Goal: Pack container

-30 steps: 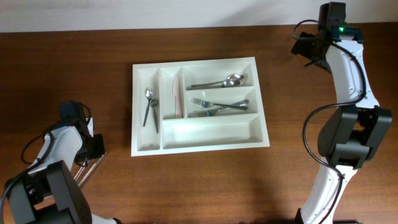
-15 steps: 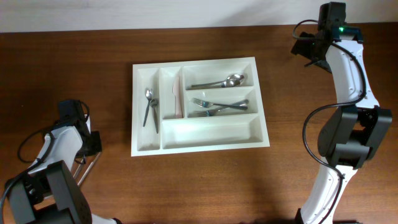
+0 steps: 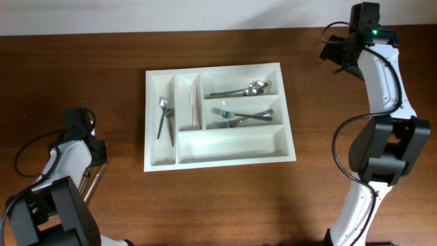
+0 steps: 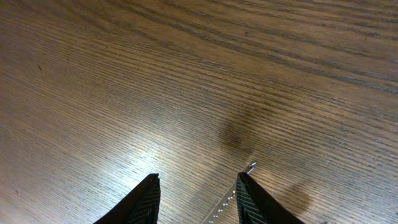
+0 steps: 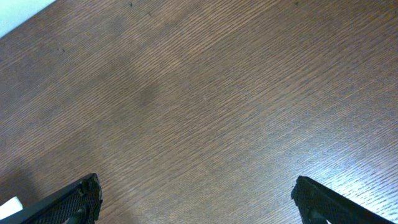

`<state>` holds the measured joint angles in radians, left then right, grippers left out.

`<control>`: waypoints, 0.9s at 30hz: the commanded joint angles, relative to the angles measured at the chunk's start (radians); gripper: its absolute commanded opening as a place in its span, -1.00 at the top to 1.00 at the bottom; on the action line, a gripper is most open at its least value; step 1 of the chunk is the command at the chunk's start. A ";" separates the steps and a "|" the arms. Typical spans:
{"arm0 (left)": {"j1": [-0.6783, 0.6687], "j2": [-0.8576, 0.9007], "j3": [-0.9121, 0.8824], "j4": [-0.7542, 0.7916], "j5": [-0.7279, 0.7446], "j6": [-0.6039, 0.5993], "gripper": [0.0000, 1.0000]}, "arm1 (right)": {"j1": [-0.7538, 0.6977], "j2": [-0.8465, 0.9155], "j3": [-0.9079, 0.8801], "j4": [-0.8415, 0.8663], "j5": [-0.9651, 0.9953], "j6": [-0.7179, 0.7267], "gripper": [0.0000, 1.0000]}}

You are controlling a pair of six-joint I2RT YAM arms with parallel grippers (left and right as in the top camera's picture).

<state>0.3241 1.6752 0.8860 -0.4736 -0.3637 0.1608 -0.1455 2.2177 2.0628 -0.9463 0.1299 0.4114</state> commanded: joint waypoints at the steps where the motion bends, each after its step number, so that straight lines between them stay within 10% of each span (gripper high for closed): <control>1: 0.006 0.008 -0.027 -0.011 0.009 0.051 0.16 | 0.000 0.013 0.016 0.000 0.002 0.002 -0.98; 27: 0.006 0.007 0.005 -0.037 0.098 0.119 0.04 | 0.000 0.013 0.016 0.000 0.002 0.002 -0.98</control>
<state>0.3241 1.6764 0.8810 -0.5037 -0.2962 0.2489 -0.1455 2.2177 2.0628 -0.9463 0.1299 0.4110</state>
